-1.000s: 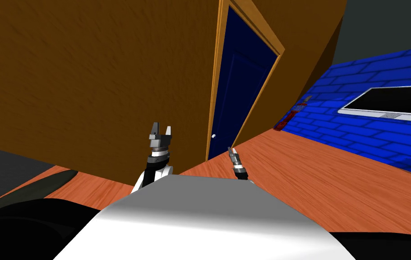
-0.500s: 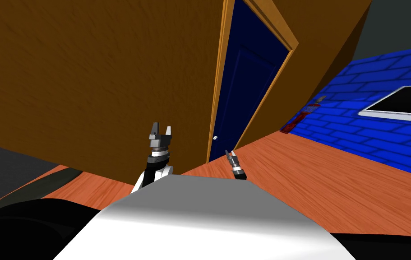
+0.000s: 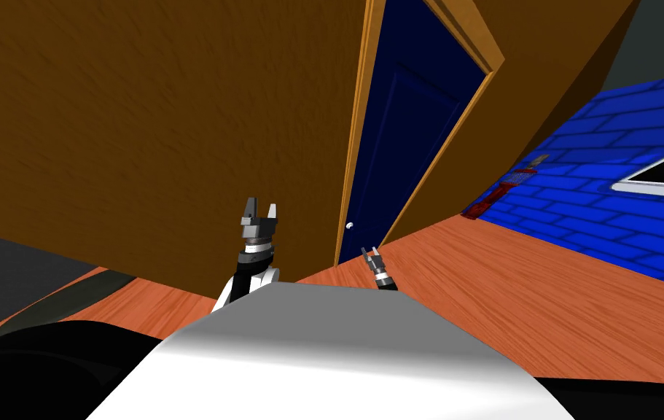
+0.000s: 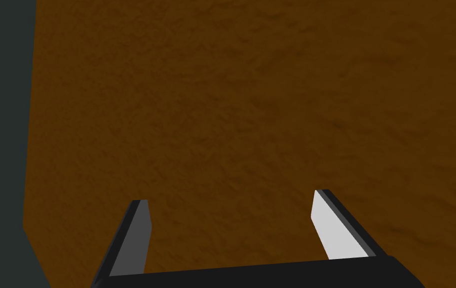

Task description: Pull the door open

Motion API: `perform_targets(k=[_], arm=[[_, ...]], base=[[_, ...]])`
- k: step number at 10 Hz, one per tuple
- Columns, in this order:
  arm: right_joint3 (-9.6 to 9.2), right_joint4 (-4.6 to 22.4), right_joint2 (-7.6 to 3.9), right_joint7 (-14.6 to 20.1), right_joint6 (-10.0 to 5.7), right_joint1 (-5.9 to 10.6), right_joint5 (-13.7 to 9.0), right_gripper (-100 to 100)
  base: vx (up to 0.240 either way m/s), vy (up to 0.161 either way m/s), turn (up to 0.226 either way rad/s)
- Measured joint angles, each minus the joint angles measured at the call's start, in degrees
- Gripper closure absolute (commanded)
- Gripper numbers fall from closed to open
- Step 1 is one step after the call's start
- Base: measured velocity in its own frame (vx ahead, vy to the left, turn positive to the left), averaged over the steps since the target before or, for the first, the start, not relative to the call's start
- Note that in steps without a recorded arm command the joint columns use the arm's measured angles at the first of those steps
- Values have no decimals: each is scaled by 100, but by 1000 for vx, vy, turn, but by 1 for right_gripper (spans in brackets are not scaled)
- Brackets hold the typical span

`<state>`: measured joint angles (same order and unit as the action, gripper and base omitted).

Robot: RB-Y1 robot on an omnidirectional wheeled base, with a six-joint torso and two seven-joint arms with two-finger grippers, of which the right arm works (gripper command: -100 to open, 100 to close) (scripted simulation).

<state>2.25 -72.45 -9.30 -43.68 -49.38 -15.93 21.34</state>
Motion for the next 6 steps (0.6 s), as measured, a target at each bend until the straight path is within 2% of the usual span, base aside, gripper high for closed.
perform_targets(k=[2, 4, 6], arm=[[-4, 242, -9, -207, -64, 61, 72, -100], [3, 570, -80, -467, -154, 160, 174, -100], [1, 923, -102, -763, -264, 255, 279, -100]], base=[[66, -23, 70], [83, -45, 72], [94, -45, 60]])
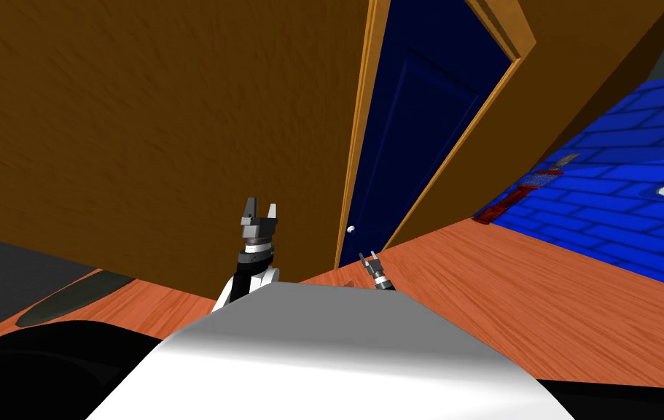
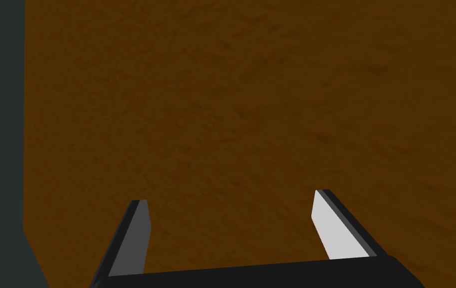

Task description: Pull the door open

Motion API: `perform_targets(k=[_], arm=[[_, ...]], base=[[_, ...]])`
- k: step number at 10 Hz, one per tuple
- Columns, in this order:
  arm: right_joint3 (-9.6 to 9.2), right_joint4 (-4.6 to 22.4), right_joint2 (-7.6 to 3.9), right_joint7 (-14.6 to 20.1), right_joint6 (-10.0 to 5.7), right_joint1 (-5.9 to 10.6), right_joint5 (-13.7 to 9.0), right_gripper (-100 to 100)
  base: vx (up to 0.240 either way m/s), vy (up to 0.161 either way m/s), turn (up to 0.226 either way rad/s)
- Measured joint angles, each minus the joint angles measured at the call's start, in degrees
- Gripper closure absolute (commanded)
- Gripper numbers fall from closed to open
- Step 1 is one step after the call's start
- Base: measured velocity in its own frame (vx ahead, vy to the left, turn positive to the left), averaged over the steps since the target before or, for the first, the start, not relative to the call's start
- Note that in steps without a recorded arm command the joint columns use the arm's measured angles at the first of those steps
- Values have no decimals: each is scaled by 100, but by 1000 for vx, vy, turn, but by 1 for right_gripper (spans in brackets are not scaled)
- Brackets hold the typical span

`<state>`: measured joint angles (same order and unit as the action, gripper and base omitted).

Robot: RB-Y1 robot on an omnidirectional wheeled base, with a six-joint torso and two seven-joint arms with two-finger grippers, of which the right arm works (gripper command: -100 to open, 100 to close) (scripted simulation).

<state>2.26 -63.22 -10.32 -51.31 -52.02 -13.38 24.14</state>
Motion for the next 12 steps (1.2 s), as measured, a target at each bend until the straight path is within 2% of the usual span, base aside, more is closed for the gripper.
perform_targets(k=[7, 9, 11, 12], arm=[[-21, 794, -117, -776, -220, 173, 309, -100], [24, 891, -154, -797, -237, 230, 278, -100], [141, 1232, -238, -818, -345, 417, 186, -100], [186, 1321, -267, -825, -371, 464, 149, -100]], base=[[82, -48, 48], [-21, 100, 145], [-5, 109, 120], [18, 106, 114]])
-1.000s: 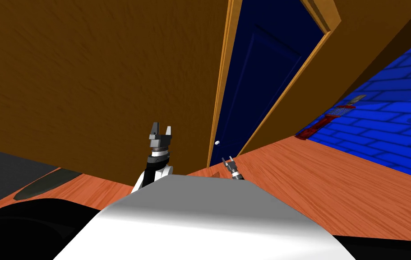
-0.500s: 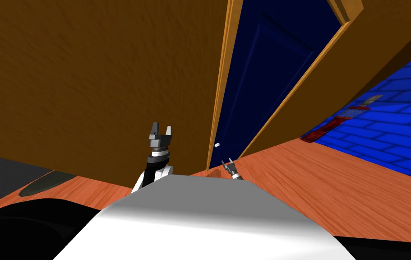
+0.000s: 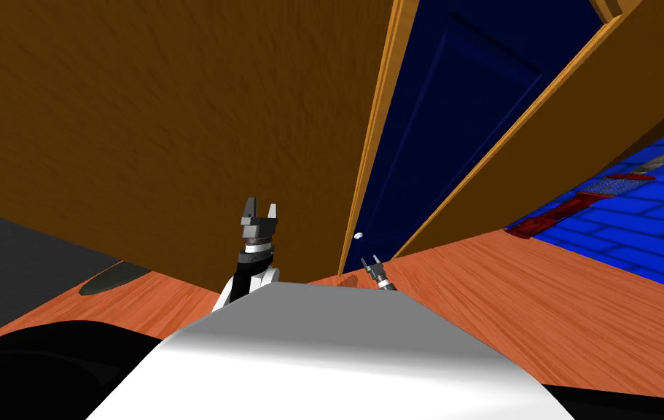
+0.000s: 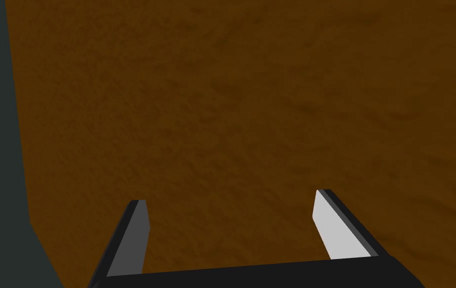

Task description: Pull the door open

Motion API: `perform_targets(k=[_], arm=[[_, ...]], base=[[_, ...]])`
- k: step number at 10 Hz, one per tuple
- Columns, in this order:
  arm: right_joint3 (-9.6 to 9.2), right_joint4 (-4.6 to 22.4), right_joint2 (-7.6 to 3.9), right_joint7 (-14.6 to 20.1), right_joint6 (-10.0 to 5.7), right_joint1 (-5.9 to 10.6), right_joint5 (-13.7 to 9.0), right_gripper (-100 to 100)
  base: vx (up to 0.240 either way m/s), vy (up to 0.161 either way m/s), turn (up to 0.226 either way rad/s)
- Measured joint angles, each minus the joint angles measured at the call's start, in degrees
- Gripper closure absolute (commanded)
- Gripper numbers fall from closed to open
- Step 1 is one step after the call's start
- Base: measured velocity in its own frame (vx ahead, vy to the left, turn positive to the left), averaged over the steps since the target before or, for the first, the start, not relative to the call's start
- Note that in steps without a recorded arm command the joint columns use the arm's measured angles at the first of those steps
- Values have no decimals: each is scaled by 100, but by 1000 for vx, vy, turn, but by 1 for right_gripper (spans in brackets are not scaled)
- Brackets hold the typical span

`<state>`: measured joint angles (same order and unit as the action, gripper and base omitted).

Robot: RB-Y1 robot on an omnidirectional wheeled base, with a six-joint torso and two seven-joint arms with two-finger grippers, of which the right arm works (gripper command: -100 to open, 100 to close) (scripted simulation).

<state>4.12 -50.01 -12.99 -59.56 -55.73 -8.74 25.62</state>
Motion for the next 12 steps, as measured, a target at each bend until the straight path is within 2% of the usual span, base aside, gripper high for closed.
perform_targets(k=[3, 5, 6, 9, 11, 12], arm=[[168, 375, -115, -15, -87, 211, -134, -100], [281, 561, -214, 3, -145, 320, -227, -100], [313, 690, -226, -10, -168, 398, -251, -100], [488, 1247, -353, -59, -345, 689, -389, -100], [558, 1575, -388, -63, -428, 749, -455, -100], [553, 1604, -378, -68, -454, 740, -453, 100]], base=[[48, 85, 147], [82, 29, 88], [62, 1, 69], [98, 1, 144], [34, -11, 25], [-19, 0, -40]])
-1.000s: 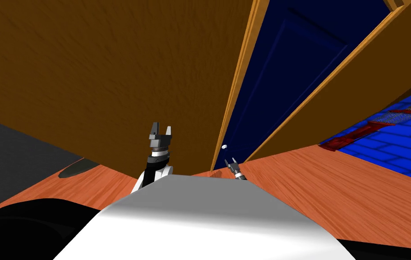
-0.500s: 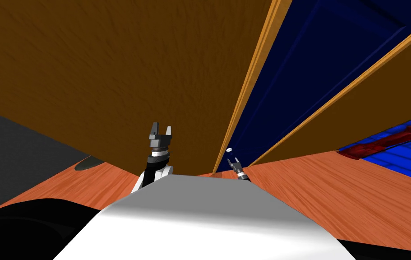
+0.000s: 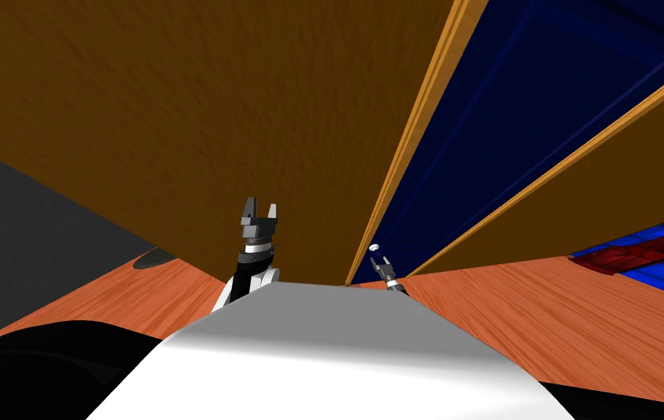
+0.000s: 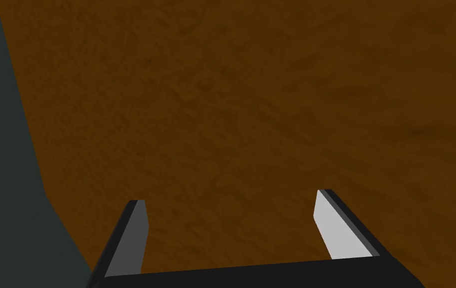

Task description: Pull the door open

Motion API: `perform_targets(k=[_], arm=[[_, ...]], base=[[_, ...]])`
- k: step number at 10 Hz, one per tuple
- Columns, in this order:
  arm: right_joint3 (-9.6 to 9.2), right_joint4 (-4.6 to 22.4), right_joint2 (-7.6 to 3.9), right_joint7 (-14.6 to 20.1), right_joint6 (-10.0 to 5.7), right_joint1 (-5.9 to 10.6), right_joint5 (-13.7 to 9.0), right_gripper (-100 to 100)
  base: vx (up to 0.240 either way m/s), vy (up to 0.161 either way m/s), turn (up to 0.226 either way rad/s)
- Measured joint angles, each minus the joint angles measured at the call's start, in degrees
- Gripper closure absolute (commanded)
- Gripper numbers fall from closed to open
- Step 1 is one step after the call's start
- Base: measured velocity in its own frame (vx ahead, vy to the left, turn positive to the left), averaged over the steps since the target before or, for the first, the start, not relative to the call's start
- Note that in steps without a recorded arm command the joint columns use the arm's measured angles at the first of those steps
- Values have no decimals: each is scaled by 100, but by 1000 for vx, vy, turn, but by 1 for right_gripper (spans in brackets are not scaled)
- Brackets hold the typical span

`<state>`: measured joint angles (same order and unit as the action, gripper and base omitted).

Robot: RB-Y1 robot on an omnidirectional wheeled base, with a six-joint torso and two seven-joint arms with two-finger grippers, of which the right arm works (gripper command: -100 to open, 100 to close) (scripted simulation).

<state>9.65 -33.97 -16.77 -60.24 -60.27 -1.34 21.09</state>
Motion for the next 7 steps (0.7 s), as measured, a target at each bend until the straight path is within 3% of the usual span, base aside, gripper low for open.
perform_targets(k=[2, 5, 6, 7], arm=[[36, -33, -42, 2, 11, -4, -19, 100], [2, -25, -6, 6, 3, -13, 0, 100], [2, -26, -6, 5, 1, -15, 0, -100], [0, -26, -33, 10, -29, -20, 4, -100]], base=[[-8, -7, 8], [-4, 9, 2], [-112, 5, -32], [-168, -21, -35]])
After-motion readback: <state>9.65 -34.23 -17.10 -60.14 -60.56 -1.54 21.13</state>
